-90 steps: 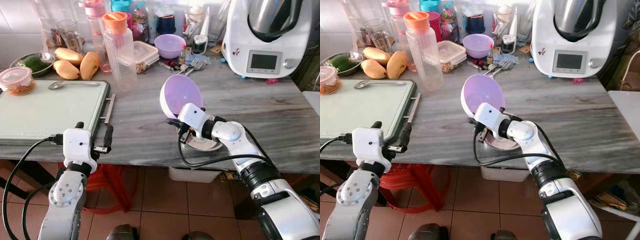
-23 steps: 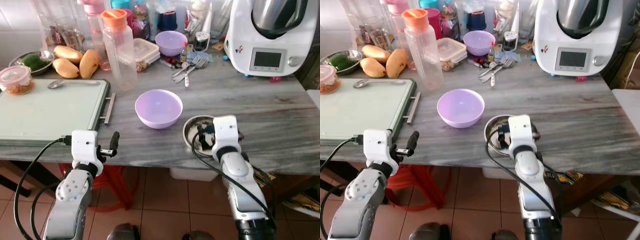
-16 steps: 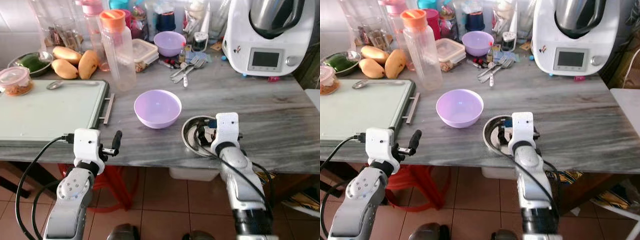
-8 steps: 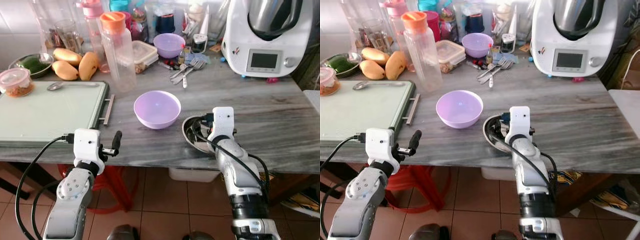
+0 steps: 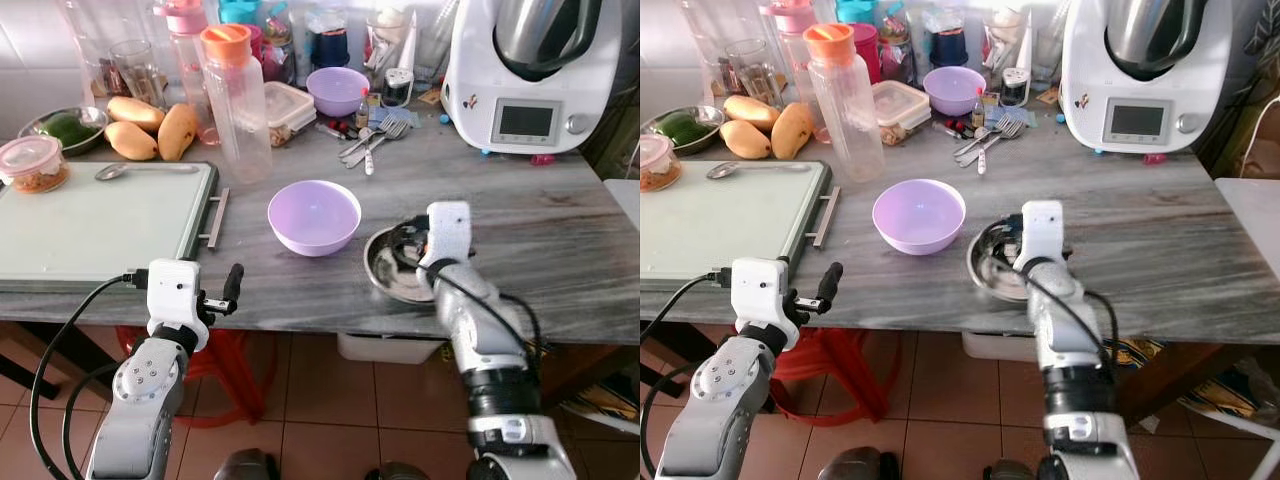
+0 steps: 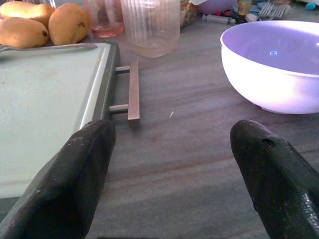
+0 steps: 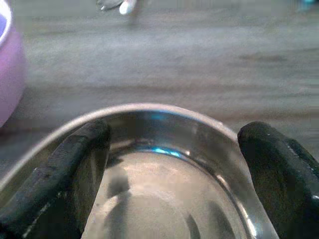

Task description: Setting the table

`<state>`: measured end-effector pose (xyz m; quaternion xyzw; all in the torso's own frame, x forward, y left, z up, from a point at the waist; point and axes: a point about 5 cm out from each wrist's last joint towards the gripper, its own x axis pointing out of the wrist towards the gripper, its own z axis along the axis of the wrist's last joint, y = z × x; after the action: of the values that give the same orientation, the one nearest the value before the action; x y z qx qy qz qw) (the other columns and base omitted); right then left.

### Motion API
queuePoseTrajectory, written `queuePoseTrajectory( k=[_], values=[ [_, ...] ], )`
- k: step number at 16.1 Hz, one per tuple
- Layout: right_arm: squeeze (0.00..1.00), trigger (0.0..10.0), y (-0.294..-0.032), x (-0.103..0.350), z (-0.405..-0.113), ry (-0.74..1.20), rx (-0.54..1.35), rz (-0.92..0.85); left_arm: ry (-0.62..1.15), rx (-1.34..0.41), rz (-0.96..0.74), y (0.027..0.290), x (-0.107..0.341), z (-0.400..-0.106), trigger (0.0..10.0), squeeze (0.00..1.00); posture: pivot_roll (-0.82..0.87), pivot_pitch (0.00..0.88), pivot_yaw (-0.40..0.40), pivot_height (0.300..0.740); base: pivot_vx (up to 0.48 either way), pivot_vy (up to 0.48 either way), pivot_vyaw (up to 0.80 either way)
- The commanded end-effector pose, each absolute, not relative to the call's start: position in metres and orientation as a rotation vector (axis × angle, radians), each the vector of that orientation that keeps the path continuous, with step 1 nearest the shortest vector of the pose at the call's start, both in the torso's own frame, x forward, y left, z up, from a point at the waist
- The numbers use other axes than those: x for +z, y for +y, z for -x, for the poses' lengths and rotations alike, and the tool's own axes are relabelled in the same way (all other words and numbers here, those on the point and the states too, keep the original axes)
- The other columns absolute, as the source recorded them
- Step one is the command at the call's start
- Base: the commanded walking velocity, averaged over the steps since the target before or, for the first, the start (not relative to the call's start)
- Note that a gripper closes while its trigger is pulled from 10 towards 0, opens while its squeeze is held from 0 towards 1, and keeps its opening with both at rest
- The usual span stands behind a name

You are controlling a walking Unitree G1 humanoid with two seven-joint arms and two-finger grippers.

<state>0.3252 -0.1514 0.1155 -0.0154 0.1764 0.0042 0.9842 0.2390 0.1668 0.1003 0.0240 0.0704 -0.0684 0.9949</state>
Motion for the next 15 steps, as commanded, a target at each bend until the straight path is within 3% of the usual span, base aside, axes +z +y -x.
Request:
queuePoseTrajectory(
  k=[1, 5, 6, 7, 10, 11, 13, 14, 15],
  values=[
    [0.25, 10.0, -0.15, 0.126, -0.328, 0.327, 0.004, 0.025, 0.141, -0.134, -0.053, 0.168, 0.102, -0.239, 10.0, 0.0, 0.03, 0.0, 0.038, 0.74, 0.0, 0.0, 0.0],
    [0.24, 10.0, -0.145, 0.137, -0.326, 0.29, 0.018, 0.007, 0.141, -0.137, -0.052, 0.167, 0.102, -0.239, 10.0, 0.0, 0.02, 0.0, 0.039, 0.74, 0.0, 0.0, 0.0],
    [0.21, 10.0, -0.142, 0.14, -0.325, 0.274, 0.023, 0.003, 0.142, -0.137, -0.051, 0.167, 0.102, -0.239, 10.0, 0.0, 0.02, 0.0, 0.039, 0.74, 0.0, 0.0, 0.0],
    [0.07, 10.0, -0.138, 0.143, -0.324, 0.263, 0.029, -0.011, 0.142, -0.137, -0.051, 0.167, 0.101, -0.239, 10.0, 0.0, 0.02, 0.0, 0.039, 0.74, 0.0, 0.0, 0.0],
    [0.04, 10.0, -0.12, 0.148, -0.315, 0.256, 0.06, -0.044, 0.143, -0.137, -0.052, 0.167, 0.101, -0.24, 10.0, 0.0, 0.02, 0.0, 0.039, 0.74, 0.0, 0.0, 0.0],
    [0.0, 0.0, -0.116, 0.146, -0.31, 0.25, 0.064, -0.065, 0.143, -0.136, -0.051, 0.167, 0.101, -0.24, 10.0, 0.0, 0.02, 0.0, 0.039, 0.74, 0.0, 0.0, 0.0],
    [0.0, 0.3, -0.113, 0.14, -0.304, 0.283, 0.058, -0.059, 0.144, -0.137, -0.051, 0.167, 0.101, -0.24, 10.0, 0.0, 0.02, 0.0, 0.04, 0.74, 0.0, 0.0, 0.0],
    [0.0, 4.3, -0.113, 0.139, -0.302, 0.289, 0.055, -0.062, 0.144, -0.137, -0.051, 0.167, 0.101, -0.241, 10.0, 0.0, 0.02, 0.0, 0.04, 0.74, 0.0, 0.0, 0.0],
    [0.0, 2.2, -0.114, 0.139, -0.301, 0.287, 0.051, -0.061, 0.144, -0.138, -0.051, 0.167, 0.101, -0.241, 10.0, 0.0, 0.02, 0.0, 0.04, 0.74, 0.0, 0.0, 0.0]
  ],
)
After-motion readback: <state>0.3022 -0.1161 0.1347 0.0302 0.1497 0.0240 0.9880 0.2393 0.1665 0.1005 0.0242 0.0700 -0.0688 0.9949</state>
